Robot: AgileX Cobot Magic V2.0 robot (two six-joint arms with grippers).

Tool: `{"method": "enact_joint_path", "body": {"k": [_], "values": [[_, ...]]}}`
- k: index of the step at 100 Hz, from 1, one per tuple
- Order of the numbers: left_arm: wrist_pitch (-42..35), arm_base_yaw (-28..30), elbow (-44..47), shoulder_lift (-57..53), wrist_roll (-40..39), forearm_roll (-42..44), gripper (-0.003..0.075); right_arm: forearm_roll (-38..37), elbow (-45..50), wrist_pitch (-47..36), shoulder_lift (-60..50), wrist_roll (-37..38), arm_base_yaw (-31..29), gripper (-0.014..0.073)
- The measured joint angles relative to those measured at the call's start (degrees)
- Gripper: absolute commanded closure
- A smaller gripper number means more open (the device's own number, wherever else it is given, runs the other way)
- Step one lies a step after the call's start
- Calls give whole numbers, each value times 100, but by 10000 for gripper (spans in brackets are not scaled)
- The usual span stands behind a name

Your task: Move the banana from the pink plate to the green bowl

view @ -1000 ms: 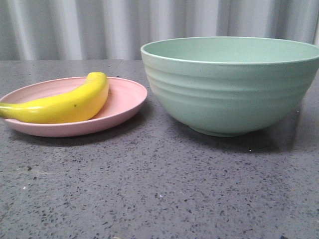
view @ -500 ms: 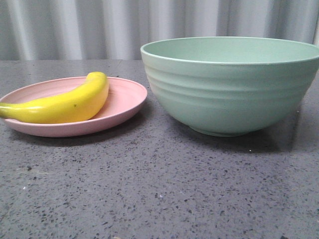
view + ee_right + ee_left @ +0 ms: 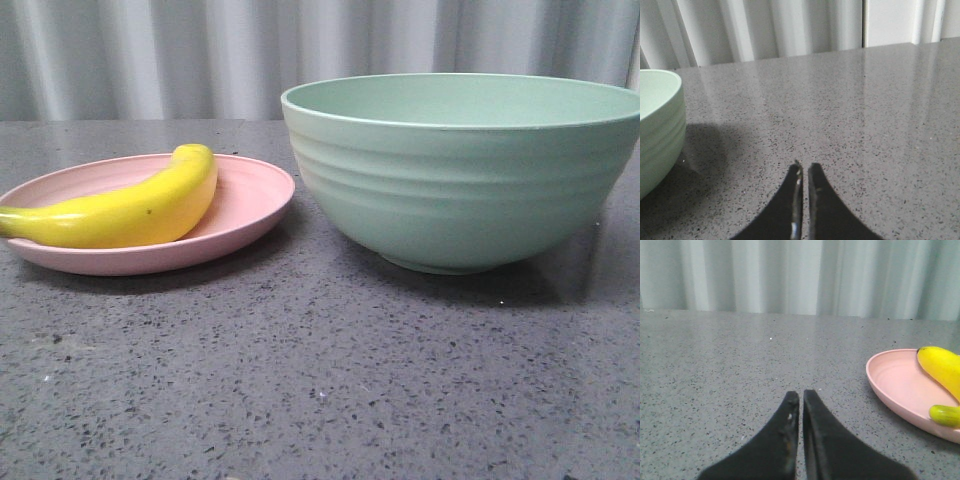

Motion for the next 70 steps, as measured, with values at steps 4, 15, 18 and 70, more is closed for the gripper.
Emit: {"method": "enact_joint_path", "body": {"k": [4,15,18,70], "values": [[34,0,-78,0,0,0,741,-13,-118,45,169,0,0,655],[207,0,-410,71,0,-2,741,-49,-390,153,640,0,0,655],[247,0,-516,137,0,-2,741,-86,-481,191,760,0,0,655],[328,0,-1526,1942,0,18,586,-86,-1096,691,1880,-12,0,655]]}}
